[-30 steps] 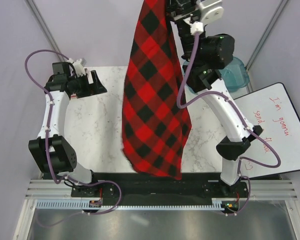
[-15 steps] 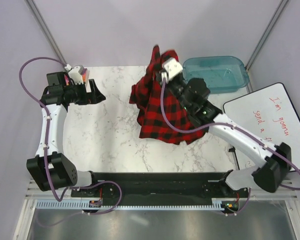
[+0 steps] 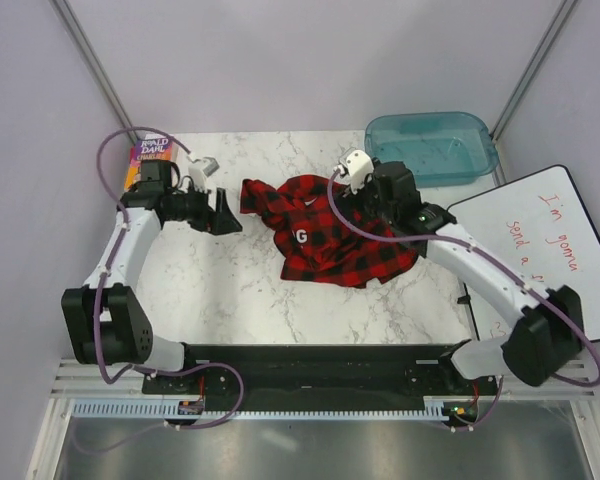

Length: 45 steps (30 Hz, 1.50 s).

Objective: Fold and stack the long sleeve shirts
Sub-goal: Move the shirt to the center of the board, then flatten the shirt out

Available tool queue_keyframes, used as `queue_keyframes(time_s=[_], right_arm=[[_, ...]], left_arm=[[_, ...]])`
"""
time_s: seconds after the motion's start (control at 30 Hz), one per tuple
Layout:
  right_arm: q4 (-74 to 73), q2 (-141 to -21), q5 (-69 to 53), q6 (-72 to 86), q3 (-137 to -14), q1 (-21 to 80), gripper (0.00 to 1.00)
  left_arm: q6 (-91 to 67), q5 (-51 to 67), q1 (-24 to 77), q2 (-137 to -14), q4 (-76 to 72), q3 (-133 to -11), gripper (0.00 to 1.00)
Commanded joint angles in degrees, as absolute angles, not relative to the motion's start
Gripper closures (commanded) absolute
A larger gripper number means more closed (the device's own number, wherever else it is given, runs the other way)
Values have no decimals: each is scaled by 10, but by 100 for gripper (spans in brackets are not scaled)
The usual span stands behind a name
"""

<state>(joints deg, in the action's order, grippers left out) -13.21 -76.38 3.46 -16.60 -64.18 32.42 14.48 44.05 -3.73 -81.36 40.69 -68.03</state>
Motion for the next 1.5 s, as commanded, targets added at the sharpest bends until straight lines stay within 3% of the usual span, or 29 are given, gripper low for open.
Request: queue_keyframes(time_s=[0.0,0.23,0.37,0.5,0.57,0.6,0.67,0.7,0.73,0.77,0.8,0.93,1.03,1.07,1.2,1.37,1.47], right_arm=[[-238,-855,-75,-134,-693,258,12],[-343,-1039,-127,-133,-802,176,27],[-363,-1074,-132,-135,-811,161,37],[-408,-1107,-170,-140,-809,160,49],[-426,-1131,-202,-138,-806,161,59],[-444,-1136,-214,-139,-804,162,61],[-449,-1143,-253,-135,-787,163,69],[-448,-1142,-266,-132,-780,170,72],[-448,-1136,-282,-128,-773,176,74],[-448,-1131,-312,-127,-764,185,76],[-449,-1124,-333,-129,-759,216,77],[-454,-1060,-422,-166,-790,361,78],[-452,-1039,-449,-160,-861,403,61],[-454,-1041,-442,-147,-900,389,50],[-456,-1093,-389,-142,-988,326,32],[-418,-1198,-268,-119,-1146,310,33],[-372,-1262,-210,-92,-1205,309,35]], left_arm=[[134,471,53,-835,398,-615,15],[5,425,153,-895,248,-544,13],[-61,428,182,-952,192,-560,14],[-101,410,201,-1011,149,-570,21],[-113,413,202,-1047,143,-583,29],[-115,417,202,-1055,142,-588,42],[-114,438,201,-1066,143,-602,57],[-106,449,200,-1067,155,-609,80],[-95,457,183,-1065,175,-620,90],[-74,460,164,-1059,224,-634,98],[-63,462,138,-1041,243,-638,98],[45,322,-61,-1050,379,-722,98],[107,227,-126,-1084,433,-817,98],[125,222,-134,-1088,439,-848,93],[150,263,-140,-1085,474,-877,69],[152,239,-140,-1075,478,-882,30],[177,243,-140,-1041,478,-866,27]])
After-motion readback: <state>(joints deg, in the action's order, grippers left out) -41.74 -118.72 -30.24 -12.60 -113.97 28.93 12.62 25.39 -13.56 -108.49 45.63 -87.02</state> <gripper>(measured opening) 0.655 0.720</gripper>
